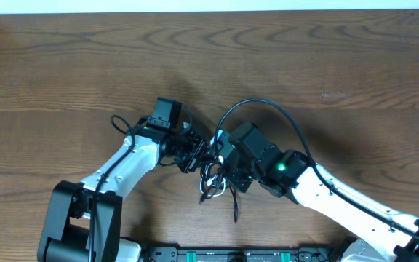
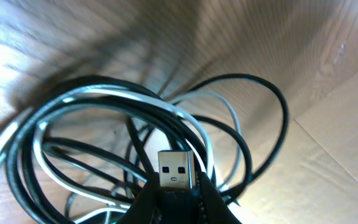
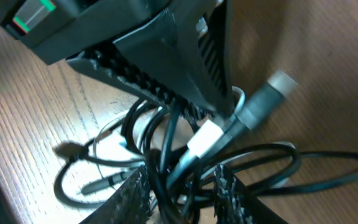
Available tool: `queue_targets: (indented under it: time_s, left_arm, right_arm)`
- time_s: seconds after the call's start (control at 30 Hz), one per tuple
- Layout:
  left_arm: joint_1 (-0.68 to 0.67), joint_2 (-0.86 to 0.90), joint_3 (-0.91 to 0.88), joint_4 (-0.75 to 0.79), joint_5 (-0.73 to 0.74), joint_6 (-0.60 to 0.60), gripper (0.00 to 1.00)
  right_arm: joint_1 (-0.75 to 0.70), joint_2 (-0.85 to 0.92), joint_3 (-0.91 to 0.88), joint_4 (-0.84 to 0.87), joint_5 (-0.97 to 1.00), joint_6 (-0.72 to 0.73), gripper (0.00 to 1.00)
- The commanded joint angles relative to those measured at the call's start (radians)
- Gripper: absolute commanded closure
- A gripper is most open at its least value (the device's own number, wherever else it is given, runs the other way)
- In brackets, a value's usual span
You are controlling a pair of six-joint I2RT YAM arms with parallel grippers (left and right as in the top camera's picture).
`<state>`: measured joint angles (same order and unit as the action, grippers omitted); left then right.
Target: Untangle cables
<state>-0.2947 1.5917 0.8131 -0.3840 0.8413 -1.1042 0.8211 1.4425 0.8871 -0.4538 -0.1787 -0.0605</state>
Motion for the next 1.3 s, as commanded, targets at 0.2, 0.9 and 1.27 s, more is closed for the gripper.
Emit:
queue_targets:
  time_s: [0.2, 0.9, 1.27]
  left_arm:
    - [0.002, 0.006, 0.0, 0.005, 0.007, -0.019, 0.93]
    - [0.002, 0.006, 0.0, 0.005, 0.049, -0.021, 0.92]
    - [0.002, 0.006, 0.0, 0.001, 0.049, -0.185, 0.92]
  right_arm:
    - [-0.006, 0.024, -0.008, 0.113, -0.007, 0.04, 0.71]
    - [-0.219, -0.188, 0.014, -0.106, -0.137, 0.062, 0.68]
    - [-0.185, -0.123, -0.017, -0.195, -0.224, -0.107, 0.6]
